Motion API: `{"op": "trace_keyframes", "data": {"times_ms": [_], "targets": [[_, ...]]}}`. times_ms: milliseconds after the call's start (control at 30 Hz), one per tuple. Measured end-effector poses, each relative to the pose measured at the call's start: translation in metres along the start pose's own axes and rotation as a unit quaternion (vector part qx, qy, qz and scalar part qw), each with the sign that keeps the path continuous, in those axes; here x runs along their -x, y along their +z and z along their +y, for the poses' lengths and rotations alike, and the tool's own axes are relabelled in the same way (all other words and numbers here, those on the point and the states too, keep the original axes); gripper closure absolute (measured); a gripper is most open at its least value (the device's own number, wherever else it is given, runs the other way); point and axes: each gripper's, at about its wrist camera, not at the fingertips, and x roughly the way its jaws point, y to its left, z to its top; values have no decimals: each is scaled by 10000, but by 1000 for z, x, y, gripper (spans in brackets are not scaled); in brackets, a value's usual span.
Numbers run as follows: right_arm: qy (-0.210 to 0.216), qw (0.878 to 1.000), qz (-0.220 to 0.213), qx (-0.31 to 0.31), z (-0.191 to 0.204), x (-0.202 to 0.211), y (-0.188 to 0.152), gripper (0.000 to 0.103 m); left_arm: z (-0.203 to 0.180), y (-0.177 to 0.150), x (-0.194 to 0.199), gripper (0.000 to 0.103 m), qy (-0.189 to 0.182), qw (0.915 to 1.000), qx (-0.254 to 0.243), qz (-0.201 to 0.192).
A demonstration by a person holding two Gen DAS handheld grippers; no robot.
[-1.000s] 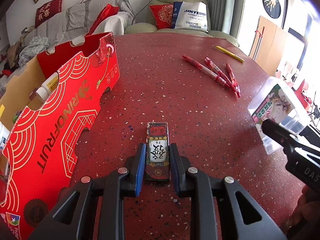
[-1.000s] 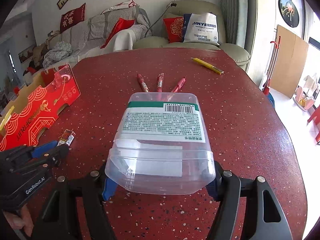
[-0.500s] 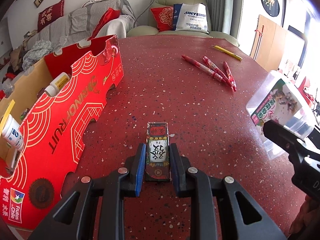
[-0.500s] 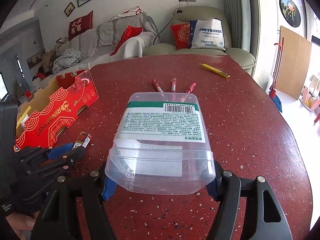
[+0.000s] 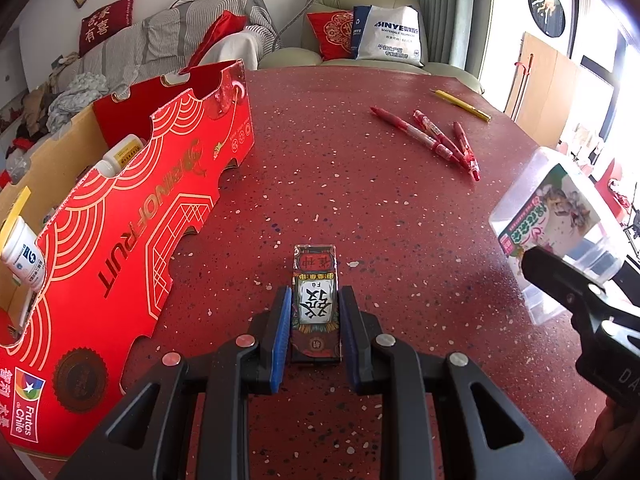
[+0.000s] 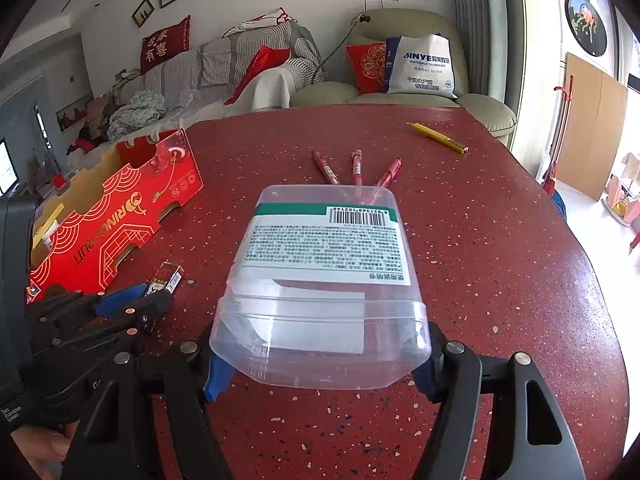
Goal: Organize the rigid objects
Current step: 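Lift the snack box and clear container with both tools above the table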
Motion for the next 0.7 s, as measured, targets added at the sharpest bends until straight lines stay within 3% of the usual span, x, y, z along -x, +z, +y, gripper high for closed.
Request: {"op": "trace_keyframes", "data": {"times_ms": [233, 700], "targets": [[-136, 9995, 292, -12, -1, -14, -2, 31, 3, -1, 0, 77, -64, 10000, 58, -4], [-400, 9983, 346, 249, 8, -15, -3, 31, 3, -3, 0, 78, -41, 10000, 37, -9]]}}
